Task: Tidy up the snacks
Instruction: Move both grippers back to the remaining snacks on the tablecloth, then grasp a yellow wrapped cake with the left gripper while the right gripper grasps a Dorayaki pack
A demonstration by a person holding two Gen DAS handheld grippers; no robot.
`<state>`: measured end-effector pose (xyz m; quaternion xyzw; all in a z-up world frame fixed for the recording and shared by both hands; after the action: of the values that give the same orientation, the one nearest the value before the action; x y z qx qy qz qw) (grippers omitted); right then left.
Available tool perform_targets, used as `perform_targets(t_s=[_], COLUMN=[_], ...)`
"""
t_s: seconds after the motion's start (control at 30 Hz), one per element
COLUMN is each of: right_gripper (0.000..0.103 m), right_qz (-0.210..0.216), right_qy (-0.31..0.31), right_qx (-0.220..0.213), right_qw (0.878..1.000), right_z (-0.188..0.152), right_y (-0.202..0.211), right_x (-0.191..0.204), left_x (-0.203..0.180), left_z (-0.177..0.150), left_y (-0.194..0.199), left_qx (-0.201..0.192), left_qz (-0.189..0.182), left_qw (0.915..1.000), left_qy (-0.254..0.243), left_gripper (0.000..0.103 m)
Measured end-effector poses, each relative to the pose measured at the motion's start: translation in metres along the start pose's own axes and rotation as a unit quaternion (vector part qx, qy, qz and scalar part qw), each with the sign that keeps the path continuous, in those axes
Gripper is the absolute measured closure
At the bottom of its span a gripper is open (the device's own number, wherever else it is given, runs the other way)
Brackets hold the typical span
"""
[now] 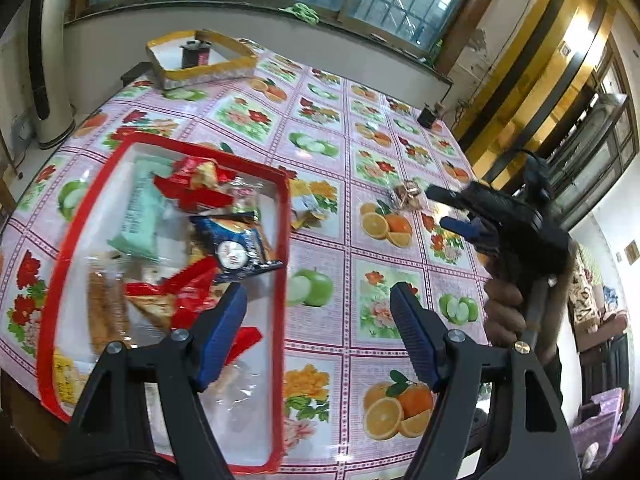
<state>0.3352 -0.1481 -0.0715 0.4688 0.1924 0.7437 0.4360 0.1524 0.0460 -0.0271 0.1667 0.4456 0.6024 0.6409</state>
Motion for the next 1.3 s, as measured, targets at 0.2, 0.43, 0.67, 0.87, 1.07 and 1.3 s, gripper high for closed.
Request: perform_targets(t_s=[0.2,0.43,0.67,0.87,1.07,1.3], right_gripper=[0.037,0.037,0.052,0.065,0.065,0.066], right_qz=[-0.035,-0.112,-0.179,-0.175,-0.108,-0.072], right_qy=[-0.045,-0.084,-0.010,0.026,0.040,0.003], right_qx=[0.016,0.023,0.021,0.027,0.001,0.014], right_qw=[0.998,0.990,0.984,0.984,0.993,0.997], right_z=[0.021,0.040,0.041,0.008,-0.012,-0.012], right_y=[-0.034,-0.059,-0.068,-0.041,-0.027,-0.026], right_x=[-0.026,-0.041,-0.036,-0.043,-0.044,-0.047], left_x=[-0.010,-0.006,-0.008,-0.027,-0.048,-0.017], left_z=[-0.020,-0.027,-0.021,-0.020,0.000,0.021], left_y=[-0.016,-0.016,-0.014,-0.041,-0.097,-0.140], left_qx=[0.026,0.031,0.030,0.071,0.106,0.125], left_qz=[-0.001,-0.001,-0.001,-0.010,0.030,0.113], left_qw=[0.9996,0.9994,0.9995,0.9974,0.9931,0.9842], left_qy=[-0.009,-0.012,-0.006,-0.005,-0.040,-0.052], left_gripper=[0.029,0.029,0.029,0.029,0.029,0.031])
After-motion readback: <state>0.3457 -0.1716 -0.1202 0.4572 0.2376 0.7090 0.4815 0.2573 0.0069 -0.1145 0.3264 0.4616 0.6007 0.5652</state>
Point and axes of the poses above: each gripper's, at about its wrist camera, not at the fingertips, and y roughly against the way its jaws point, x to its left, z to its top, the point moved 8 cm from there along -y, roughly the way its jaws point, and after that the axes turned 5 degrees about y, right-handed, at the moved point
